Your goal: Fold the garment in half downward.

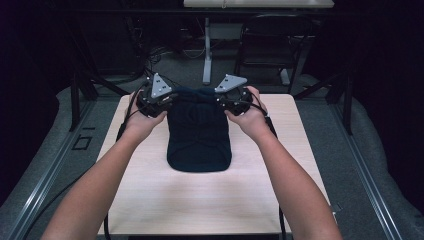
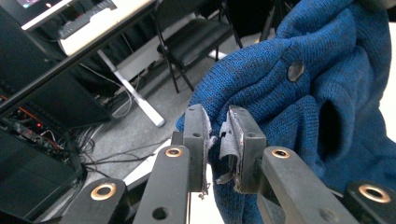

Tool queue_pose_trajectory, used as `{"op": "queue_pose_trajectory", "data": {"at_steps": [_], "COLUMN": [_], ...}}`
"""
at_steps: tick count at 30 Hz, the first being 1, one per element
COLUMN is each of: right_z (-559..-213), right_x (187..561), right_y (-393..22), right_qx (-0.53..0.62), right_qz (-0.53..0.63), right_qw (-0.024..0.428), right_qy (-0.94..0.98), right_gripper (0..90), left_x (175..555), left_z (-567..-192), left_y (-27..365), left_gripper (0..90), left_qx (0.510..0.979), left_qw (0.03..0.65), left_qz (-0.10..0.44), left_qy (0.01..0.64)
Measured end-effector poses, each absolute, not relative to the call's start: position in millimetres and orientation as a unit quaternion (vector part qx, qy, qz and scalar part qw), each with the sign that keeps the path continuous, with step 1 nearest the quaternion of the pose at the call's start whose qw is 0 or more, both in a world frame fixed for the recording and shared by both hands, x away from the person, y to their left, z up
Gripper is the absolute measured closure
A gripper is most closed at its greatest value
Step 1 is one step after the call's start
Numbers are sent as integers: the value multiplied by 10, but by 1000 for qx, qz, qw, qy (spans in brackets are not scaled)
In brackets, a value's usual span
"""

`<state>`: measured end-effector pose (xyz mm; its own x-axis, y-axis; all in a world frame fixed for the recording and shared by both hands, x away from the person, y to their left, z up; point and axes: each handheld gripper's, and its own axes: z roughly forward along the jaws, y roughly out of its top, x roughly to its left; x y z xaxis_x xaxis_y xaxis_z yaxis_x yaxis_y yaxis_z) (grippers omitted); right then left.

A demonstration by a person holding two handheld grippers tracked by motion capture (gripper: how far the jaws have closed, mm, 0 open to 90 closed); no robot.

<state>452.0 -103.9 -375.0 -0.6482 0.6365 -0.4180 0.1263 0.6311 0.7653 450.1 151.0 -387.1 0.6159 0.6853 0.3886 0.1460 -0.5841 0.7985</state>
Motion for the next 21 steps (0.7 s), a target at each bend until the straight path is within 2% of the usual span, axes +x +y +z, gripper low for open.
{"op": "queue_pose_trajectory", "data": {"at_steps": [9,21], "right_z": [-4090,-4206], "right_x": [4486,4436], "right_y": [-1021,-1052], "right_qx": [221,218], "right_qz": [326,319], "right_qw": [328,317], "right_qy": [859,866], "right_gripper": [814,820], "left_x": [4456,4405], "left_z": [-4232,-4322], "left_y": [1463,1437], "left_gripper": [786,786], "left_qx": [837,842], "left_qw": [351,348], "left_qz": [339,331], "left_qy": [249,245]}}
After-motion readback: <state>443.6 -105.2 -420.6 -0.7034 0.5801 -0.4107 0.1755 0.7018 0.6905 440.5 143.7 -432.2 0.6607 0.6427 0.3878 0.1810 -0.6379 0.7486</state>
